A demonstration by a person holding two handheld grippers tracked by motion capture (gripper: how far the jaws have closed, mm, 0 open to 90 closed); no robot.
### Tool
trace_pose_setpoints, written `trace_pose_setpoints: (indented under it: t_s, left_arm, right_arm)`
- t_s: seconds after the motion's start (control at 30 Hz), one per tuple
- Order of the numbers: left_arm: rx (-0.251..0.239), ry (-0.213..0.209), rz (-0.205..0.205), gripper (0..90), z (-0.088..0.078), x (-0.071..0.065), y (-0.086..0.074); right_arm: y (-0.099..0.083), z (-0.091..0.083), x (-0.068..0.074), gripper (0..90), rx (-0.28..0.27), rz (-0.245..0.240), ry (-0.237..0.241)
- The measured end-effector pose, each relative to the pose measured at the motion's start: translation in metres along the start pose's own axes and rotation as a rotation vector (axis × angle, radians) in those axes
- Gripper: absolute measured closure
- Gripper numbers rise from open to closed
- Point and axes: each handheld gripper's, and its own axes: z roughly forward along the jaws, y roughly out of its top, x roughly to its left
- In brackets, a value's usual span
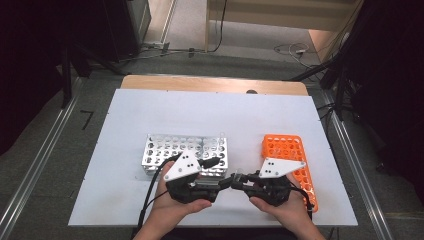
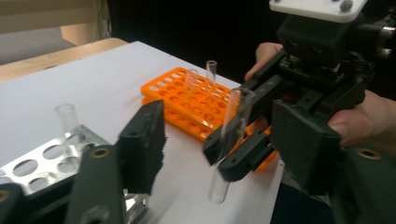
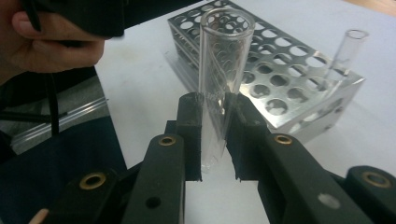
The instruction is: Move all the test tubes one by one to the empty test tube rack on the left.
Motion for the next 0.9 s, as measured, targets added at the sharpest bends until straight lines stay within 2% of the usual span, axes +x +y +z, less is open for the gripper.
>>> trace_pose_setpoints:
  t_s: [0.07, 0.1, 0.33, 0.47, 0.7, 0.8, 0.83, 0.9]
  left_arm:
    - [0.015, -0.013, 0.011, 40.5, 0.005, -0.005, 0.000]
    - [0.021, -0.022, 0.019, 47.3, 0.008, -0.008, -0.001]
    - [0.049, -0.044, 0.037, 64.4, 0.017, -0.014, -0.004]
    - [0.046, -0.035, 0.045, 72.9, 0.018, -0.014, -0.004]
    - [0.044, -0.020, 0.062, 75.3, 0.018, -0.015, -0.004]
    - [0.033, -0.017, 0.056, 76.0, 0.017, -0.013, -0.004]
    - [0.033, -0.017, 0.056, 76.1, 0.017, -0.013, -0.004]
    - [0.027, -0.024, 0.041, 76.1, 0.016, -0.010, -0.003]
  right_arm:
    - [0.000, 0.002, 0.001, 74.0, 0.002, -0.006, 0.004]
    - [0.001, 0.004, 0.004, 74.0, 0.003, -0.010, 0.012]
    - [0.002, 0.008, 0.012, 74.0, 0.009, -0.029, 0.033]
    - [0.002, 0.009, 0.013, 74.0, 0.009, -0.034, 0.041]
    - [0.002, 0.009, 0.013, 73.9, 0.008, -0.034, 0.045]
    - [0.002, 0.009, 0.012, 73.3, -0.002, -0.025, 0.045]
    - [0.002, 0.009, 0.012, 72.1, -0.005, -0.023, 0.048]
    - [0.002, 0.008, 0.012, 61.7, -0.014, -0.023, 0.051]
